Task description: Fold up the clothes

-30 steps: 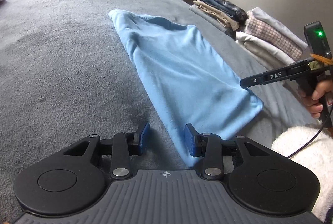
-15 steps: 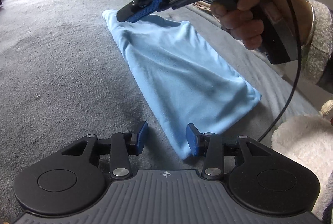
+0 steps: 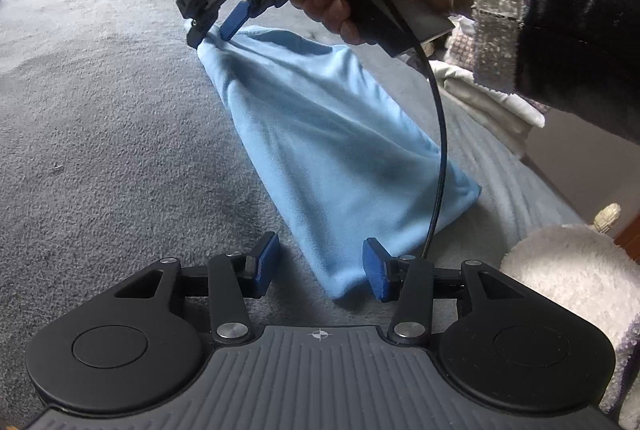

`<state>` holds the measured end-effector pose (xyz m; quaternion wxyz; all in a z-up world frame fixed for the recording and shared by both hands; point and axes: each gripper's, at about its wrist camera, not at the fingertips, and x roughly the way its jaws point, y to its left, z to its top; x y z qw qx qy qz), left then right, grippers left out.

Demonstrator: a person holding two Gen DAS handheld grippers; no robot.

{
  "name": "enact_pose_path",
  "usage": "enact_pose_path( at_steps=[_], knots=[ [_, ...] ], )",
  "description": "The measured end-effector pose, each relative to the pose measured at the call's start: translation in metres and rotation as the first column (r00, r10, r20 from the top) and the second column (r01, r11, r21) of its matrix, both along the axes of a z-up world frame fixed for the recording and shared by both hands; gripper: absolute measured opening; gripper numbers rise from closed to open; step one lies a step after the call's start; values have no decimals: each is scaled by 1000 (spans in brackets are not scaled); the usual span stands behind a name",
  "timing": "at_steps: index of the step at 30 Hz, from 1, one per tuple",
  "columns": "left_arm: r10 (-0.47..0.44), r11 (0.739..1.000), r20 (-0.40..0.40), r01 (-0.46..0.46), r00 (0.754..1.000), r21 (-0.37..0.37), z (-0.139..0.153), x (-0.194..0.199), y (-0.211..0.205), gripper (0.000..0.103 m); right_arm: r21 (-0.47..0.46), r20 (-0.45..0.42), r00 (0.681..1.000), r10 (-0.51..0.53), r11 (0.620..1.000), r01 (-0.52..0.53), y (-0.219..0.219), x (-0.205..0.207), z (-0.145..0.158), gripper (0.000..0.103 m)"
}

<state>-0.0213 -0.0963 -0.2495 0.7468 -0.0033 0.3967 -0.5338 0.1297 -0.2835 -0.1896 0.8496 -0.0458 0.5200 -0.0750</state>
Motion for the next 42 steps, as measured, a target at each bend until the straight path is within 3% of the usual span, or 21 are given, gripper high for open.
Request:
enact_pose_path(
  at_steps=[1, 5, 10, 14, 19, 24, 27, 30, 31, 34, 38, 40, 42],
  knots=[
    [-3, 1000, 6, 3, 1000, 0, 0, -1, 0, 46, -16, -4, 1000, -4, 1000, 4, -1, 1, -2, 10],
    [-19, 1000, 1, 19, 1000, -6, -1, -3, 0, 46, -51, 74, 997, -27, 998, 31, 3, -11, 10, 8],
    [-48, 999, -3, 48, 999, -9, -2, -5, -3, 46, -18, 92, 994, -61, 998, 63, 3, -2, 6, 9],
    [-44, 999, -28, 43, 999, -22, -2, -3, -1, 46, 99, 99, 984, -145, 986, 135, -11, 3, -4, 16],
    [-34, 998, -86, 29, 996, -55, -3, 2, 7, 46, 291, 257, 936, -240, 943, 162, -44, -35, 32, 39],
    [-21, 997, -158, 9, 987, -82, -5, 10, 12, 46, 379, 308, 905, -294, 910, 167, -82, -99, 71, 41],
    [-8, 994, -242, -17, 970, -103, -8, 18, 16, 46, 413, 285, 888, -360, 882, 225, -113, -147, 81, 50],
    [10, 992, -346, -51, 938, -111, -14, 31, 18, 43, 445, 215, 861, -460, 831, 333, -148, -202, 71, 60],
    [17, 992, -381, -63, 924, -110, -16, 35, 18, 42, 454, 169, 846, -505, 802, 388, -159, -221, 61, 65],
    [44, 992, -427, -91, 903, -90, -20, 44, 15, 35, 482, 42, 791, -611, 706, 520, -184, -269, 26, 65],
    [76, 992, -441, -113, 894, -58, -20, 45, 10, 32, 579, -100, 748, -657, 573, 580, -199, -305, -21, 65],
    [98, 991, -433, -127, 896, -40, -19, 43, 7, 31, 611, -102, 756, -647, 559, 561, -196, -311, -32, 65],
    [114, 991, -415, -135, 902, -21, -17, 40, 2, 27, 613, -84, 773, -629, 579, 538, -192, -311, -32, 66]
  ],
)
